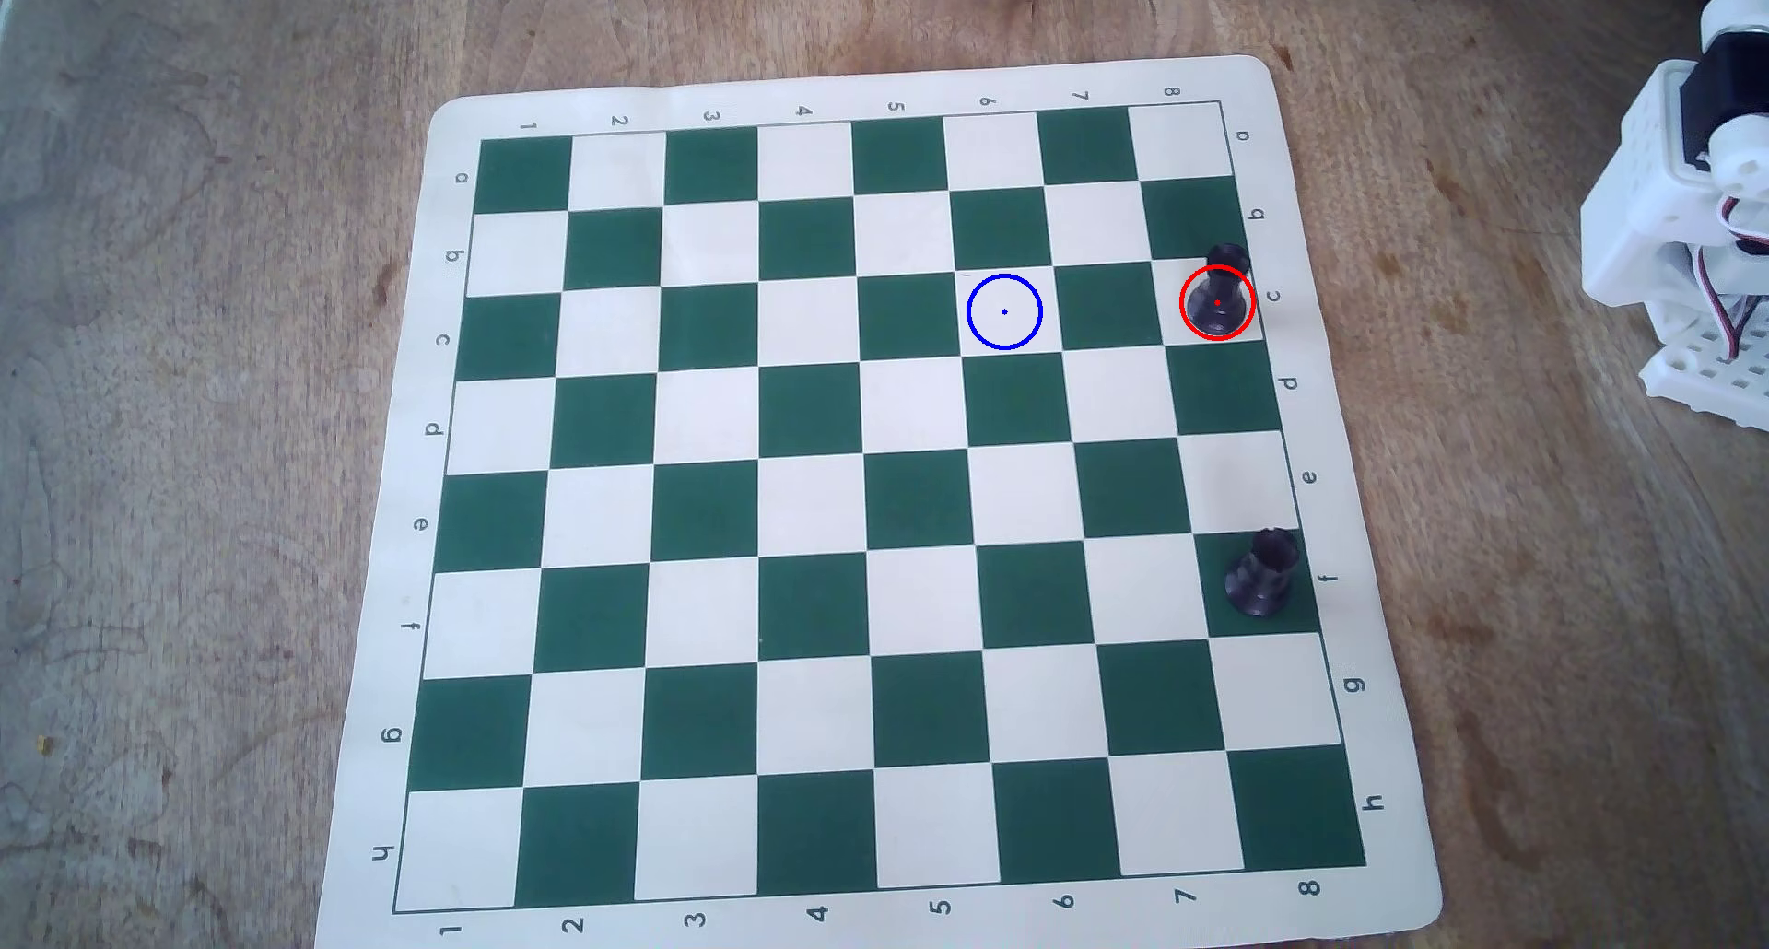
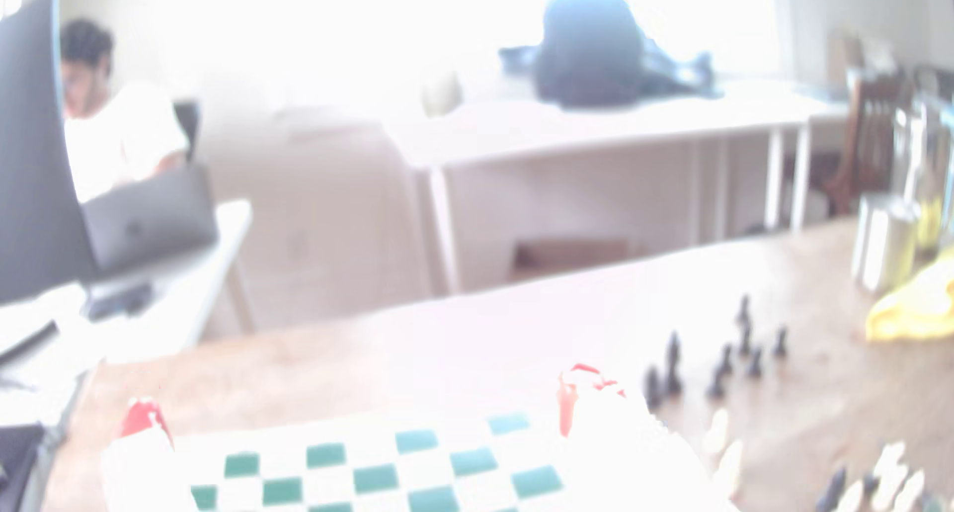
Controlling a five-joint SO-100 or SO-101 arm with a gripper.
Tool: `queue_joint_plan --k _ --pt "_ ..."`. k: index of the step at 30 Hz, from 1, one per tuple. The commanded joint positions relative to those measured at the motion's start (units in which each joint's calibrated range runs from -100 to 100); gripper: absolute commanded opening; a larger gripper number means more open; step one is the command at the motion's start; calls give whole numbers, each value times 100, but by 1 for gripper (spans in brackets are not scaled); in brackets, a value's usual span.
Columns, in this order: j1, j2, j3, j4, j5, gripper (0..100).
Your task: Move the chess piece from red to blue
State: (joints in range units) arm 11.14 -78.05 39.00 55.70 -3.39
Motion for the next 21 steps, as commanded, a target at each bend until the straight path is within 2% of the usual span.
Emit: queue_joint_plan --k 1,4,8,13,21 --pt "-226 725 -727 1162 -151 41" --pt "-406 1056 -799 1646 -225 38" --pt "-507 1328 -717 1736 -366 35" --pt "-546 1913 -754 2137 -264 33" --pt "-609 2720 -717 2219 -230 36"
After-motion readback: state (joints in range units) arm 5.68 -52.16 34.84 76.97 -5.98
